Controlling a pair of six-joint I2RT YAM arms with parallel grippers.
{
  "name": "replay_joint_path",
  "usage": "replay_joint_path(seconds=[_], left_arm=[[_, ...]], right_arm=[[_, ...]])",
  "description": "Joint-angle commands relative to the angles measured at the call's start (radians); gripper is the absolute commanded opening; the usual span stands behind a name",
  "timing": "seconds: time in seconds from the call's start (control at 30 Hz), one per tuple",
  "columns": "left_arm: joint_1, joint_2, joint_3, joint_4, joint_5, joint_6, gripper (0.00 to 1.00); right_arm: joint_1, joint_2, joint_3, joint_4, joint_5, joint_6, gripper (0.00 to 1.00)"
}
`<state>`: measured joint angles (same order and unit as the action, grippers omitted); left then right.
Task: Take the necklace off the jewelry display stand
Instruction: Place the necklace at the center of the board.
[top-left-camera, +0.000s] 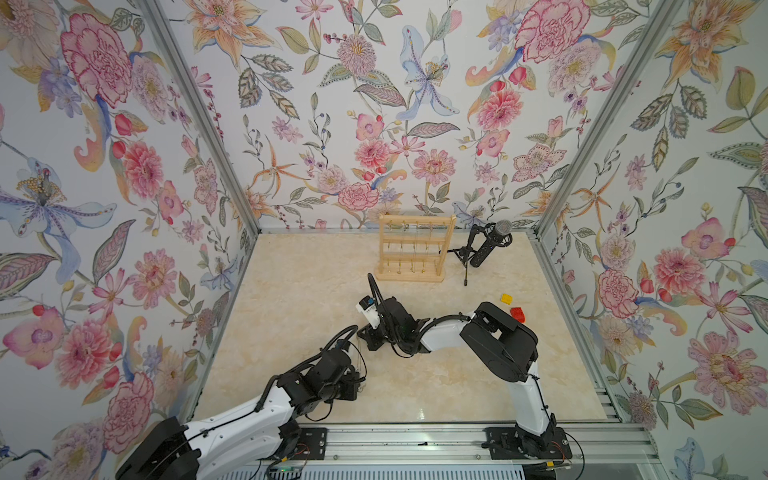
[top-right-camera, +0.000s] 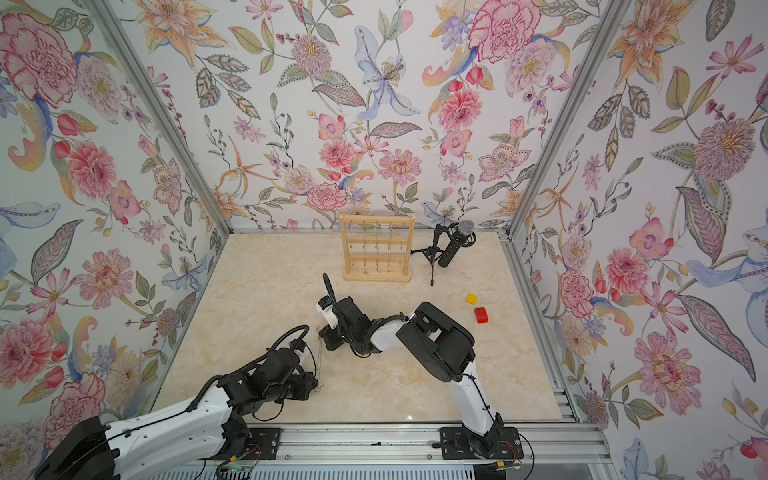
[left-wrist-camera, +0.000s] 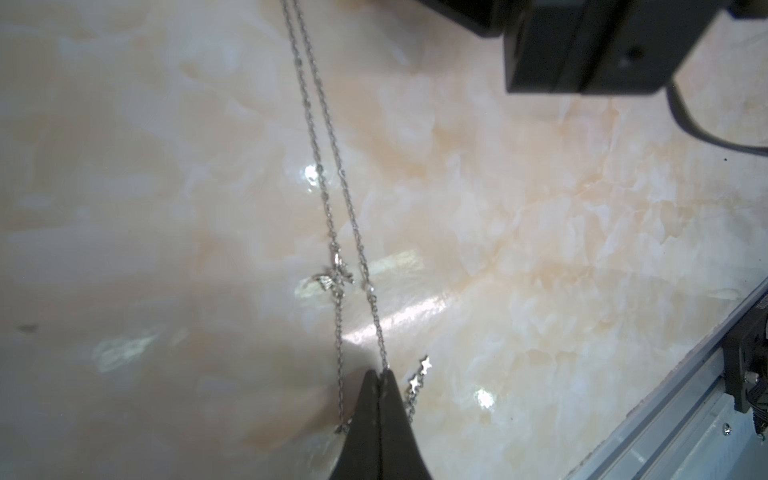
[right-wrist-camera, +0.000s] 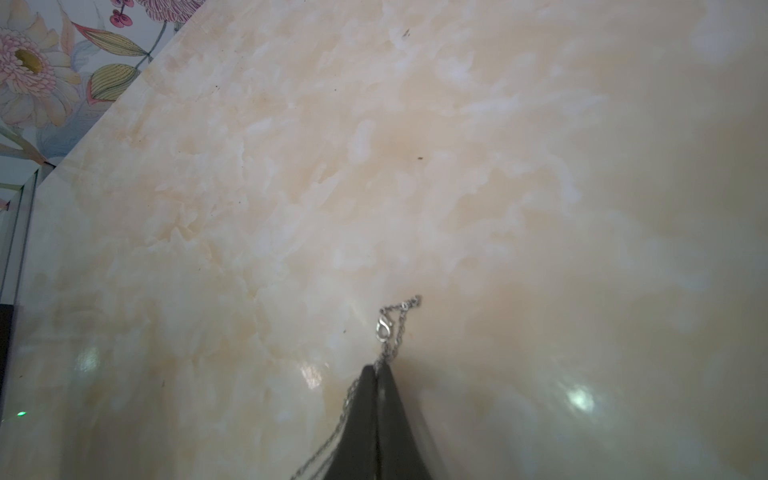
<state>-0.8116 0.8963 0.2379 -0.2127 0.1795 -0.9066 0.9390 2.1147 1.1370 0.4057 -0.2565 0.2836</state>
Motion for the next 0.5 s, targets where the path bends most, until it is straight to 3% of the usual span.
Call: replay_joint_path(seconds=[0.0,0.17,0.47], left_arm=[[0.011,-0.005,-0.020,-0.034,0.003,-0.020,0.02],[0.010,-0.004,-0.018,-0.034,0.004,-0.020,0.02],[0.011,0.000,-0.017,-0.034,0.003,-0.017,0.02]], right_arm=[[0.008,-0.018,0.001,-0.060,0.040,-0.023,0.11],[0.008,-0.025,-0.004,-0.043,0.034,-0.010,0.14],[0.050,-0.010,0.027,-0.157,0.130,-0.087,0.10]])
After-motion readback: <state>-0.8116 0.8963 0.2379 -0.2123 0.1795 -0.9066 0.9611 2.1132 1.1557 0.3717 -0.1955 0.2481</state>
